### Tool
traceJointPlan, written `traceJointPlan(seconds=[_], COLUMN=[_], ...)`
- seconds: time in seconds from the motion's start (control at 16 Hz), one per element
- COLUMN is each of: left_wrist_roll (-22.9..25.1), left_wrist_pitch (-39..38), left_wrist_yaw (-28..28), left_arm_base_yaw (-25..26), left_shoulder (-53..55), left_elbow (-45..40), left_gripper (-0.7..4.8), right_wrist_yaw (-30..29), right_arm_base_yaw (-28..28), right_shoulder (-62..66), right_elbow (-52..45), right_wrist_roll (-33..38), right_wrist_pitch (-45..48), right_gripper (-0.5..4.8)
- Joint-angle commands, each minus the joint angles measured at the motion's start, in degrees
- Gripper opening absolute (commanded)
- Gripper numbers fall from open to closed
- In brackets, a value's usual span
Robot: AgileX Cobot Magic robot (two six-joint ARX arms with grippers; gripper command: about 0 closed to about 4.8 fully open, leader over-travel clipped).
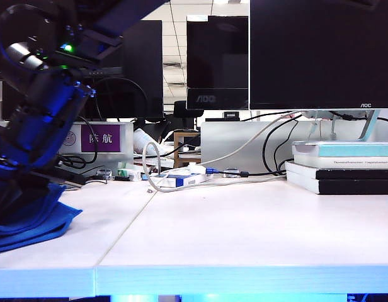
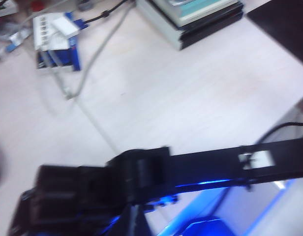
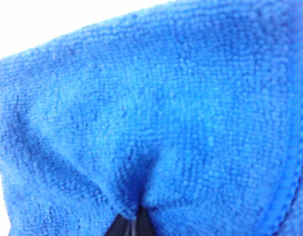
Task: Wipe the table from right to left using the rag.
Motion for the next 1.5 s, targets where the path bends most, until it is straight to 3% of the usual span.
traceJointPlan(seconds=[0.06,0.31,0.56,0.69,0.81,1.0,1.5], left_wrist_roll=[-0.22,-1.73,-1.70,-1.31,-1.03,0.00,0.90], left_wrist_pitch=[-4.37,-8.02,-9.11,-9.05,-9.27,-9.51,-8.55], left_wrist_yaw=[-11.74,-23.04,-23.76,-26.05,-28.72,-28.72,-28.41], left_arm_base_yaw=[0.02,0.17,0.22,0.22,0.24,0.24,0.50], left_shoulder=[-0.15,-0.04,-0.09,-0.11,-0.17,-0.17,-0.15], left_elbow=[0.22,-2.56,-5.29,-5.27,-5.27,-5.18,-5.22], left_gripper=[-0.05,-0.05,-0.05,-0.05,-0.05,-0.05,-0.05], right_wrist_yaw=[-0.13,-0.02,-0.42,-3.28,-4.42,-4.44,-4.48], right_arm_base_yaw=[0.26,-0.04,-0.11,-0.39,-0.66,-0.76,-2.03], right_shoulder=[0.57,0.55,0.52,0.39,-0.15,-1.36,-6.56], right_elbow=[-0.39,-0.39,-0.39,-0.37,-0.39,-0.37,-0.35], right_wrist_roll=[-0.39,-0.39,-0.35,-0.33,-0.35,-0.39,-0.66], right_wrist_pitch=[-0.96,-1.92,-2.49,-2.64,-3.06,-2.69,-5.03], right_gripper=[-0.01,-0.01,-0.01,0.12,1.31,1.81,1.80])
